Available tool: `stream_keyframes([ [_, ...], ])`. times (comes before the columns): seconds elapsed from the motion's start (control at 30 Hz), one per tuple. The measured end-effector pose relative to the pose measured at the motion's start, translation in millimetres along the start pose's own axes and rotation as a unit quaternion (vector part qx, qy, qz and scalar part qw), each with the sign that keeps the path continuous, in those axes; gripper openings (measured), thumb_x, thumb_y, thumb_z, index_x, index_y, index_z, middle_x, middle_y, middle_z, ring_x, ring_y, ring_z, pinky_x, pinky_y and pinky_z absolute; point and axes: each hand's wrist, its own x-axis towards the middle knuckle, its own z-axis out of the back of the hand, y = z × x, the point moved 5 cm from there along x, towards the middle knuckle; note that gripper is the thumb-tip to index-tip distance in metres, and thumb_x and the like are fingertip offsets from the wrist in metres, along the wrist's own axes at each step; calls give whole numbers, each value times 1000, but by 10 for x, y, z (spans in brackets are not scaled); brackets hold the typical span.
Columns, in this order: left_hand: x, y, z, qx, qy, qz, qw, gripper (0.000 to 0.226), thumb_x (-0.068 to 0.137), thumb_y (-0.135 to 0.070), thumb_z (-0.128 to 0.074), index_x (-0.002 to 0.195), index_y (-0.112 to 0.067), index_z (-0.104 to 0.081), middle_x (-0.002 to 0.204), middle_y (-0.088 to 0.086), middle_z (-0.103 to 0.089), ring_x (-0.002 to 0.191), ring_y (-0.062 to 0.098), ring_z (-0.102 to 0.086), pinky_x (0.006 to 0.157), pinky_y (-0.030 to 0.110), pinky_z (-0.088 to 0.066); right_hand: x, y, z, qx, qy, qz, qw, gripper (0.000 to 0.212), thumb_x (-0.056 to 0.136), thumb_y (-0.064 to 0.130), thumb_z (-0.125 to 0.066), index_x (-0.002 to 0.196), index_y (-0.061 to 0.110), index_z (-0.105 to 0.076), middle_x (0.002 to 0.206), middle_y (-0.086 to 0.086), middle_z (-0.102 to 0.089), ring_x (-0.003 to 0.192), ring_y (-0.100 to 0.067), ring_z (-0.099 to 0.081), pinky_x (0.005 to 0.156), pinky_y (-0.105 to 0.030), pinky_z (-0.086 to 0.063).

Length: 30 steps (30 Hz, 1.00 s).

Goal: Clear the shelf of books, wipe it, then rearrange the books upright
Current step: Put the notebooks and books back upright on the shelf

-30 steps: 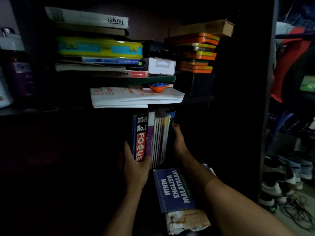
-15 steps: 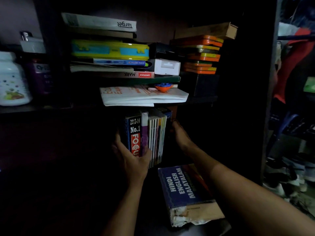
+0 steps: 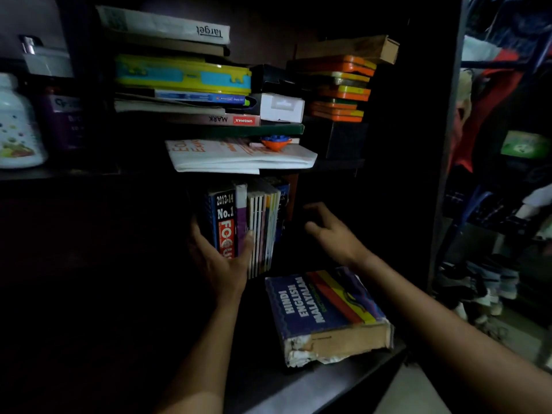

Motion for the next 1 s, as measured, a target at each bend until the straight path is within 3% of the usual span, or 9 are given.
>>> stream_keyframes([
  [0.1, 7, 15, 7, -1, 1, 6, 1000, 113, 71, -71, -65, 158, -14, -20, 159, 16, -28, 145, 29, -30, 118, 41, -27, -665, 43, 53, -213, 146, 53, 965, 64, 83, 49, -62, 142, 40, -39, 146, 5, -42, 133, -15, -42, 114, -41, -36],
  [0.2, -33, 9, 11, 8, 12, 7, 1000, 113, 72, -69, -66, 158, -13, -19, 159, 17, -27, 144, 26, -30, 115, 35, -27, -1262, -226, 94, -381, 239, 9, 893, 103, 77, 70, -66, 157, 42, -8, 165, 5, -11, 152, -21, -13, 124, -50, -13],
  [0.33, -160, -58, 12, 28, 38, 39, 998, 113, 71, -59, -71, 160, -18, -14, 156, 19, -26, 138, 32, -35, 102, 37, -32, -1477, -529, 25, -355, 248, 51, 900, 126, 64, 84, -68, 156, 46, 8, 168, 10, 6, 155, -19, 7, 124, -55, -17],
  [0.53, -127, 95, -9, 35, 68, 83, 994, 121, 62, -81, -68, 155, -42, -1, 158, 12, -27, 138, 35, -40, 106, 59, -44, -1255, -546, 189, -332, 214, 97, 914, 103, 72, 78, -69, 156, 39, -24, 162, 5, -22, 145, -20, -22, 119, -44, -31],
  [0.6, -124, 86, -8, 39, 66, 75, 994, 120, 62, -74, -68, 157, -35, -6, 157, 14, -28, 138, 36, -40, 108, 56, -42, -1211, -462, 170, -406, 227, 131, 876, 106, 74, 76, -68, 158, 36, -16, 161, 2, -23, 142, -25, -26, 113, -44, -40],
  [0.7, -112, 77, -12, 42, 61, 72, 995, 112, 61, -72, -69, 150, -47, -6, 155, 13, -29, 136, 37, -42, 104, 60, -46, -1205, -332, 52, -520, 221, 181, 805, 107, 81, 66, -63, 158, 33, 4, 157, -6, -30, 133, -32, -43, 95, -44, -51],
  [0.8, -119, 59, -17, 46, 64, 68, 995, 109, 62, -71, -68, 150, -43, -10, 154, 15, -30, 134, 37, -44, 101, 61, -47, -1201, -283, -50, -557, 196, 236, 772, 93, 84, 61, -36, 156, 27, 12, 151, -13, -41, 126, -37, -54, 100, -47, -47],
  [0.9, -112, 32, -12, 51, 64, 72, 994, 114, 62, -70, -67, 154, -36, -10, 154, 16, -30, 134, 40, -43, 100, 63, -48, -1129, -221, 16, -535, 145, 233, 799, 78, 85, 57, -40, 150, 26, -8, 135, -10, -56, 106, -34, -64, 80, -39, -53],
  [1.0, -113, 23, -12, 57, 66, 74, 993, 119, 64, -66, -71, 158, -24, -11, 154, 18, -30, 136, 40, -41, 102, 64, -45, -994, -197, 129, -457, 84, 151, 872, 59, 89, 55, -53, 132, 24, -27, 120, -9, -63, 97, -36, -66, 72, -38, -48],
])
